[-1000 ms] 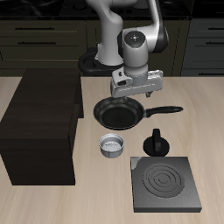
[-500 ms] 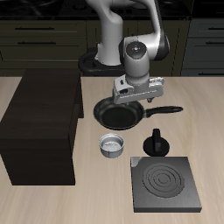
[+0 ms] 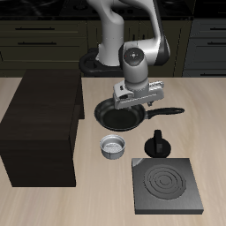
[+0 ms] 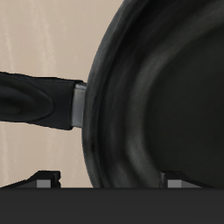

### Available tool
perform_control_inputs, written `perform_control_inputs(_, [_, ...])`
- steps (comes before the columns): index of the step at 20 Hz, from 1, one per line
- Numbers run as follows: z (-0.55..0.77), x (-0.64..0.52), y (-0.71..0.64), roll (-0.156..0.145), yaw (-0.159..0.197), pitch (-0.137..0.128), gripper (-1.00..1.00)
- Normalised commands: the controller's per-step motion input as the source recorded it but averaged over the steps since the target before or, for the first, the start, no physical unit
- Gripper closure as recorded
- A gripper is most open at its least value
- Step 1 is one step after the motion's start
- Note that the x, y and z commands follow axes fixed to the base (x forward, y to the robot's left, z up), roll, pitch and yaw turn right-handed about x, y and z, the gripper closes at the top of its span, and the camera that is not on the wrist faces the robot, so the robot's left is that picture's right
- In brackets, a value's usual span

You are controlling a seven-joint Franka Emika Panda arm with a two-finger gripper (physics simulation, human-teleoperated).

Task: Place the frypan on top of the wooden shelf

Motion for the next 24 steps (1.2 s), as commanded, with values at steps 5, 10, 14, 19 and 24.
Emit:
perform_control_inputs(5, [-0.06, 0.05, -0.10, -0.005, -0.001, 0.004, 1.00])
perform_control_inputs(10, [0.14, -0.01, -0.06, 0.000, -0.005, -0.028, 1.00])
perform_control_inputs(14, [0.08, -0.07, 0.03, 0.018, -0.006, -0.008, 1.00])
perform_control_inputs(19, [0.17, 0.01, 0.08, 0.009, 0.020, -0.033, 1.00])
perform_control_inputs(24, [0.30, 0.03, -0.07, -0.027, 0.017, -0.059, 1.00])
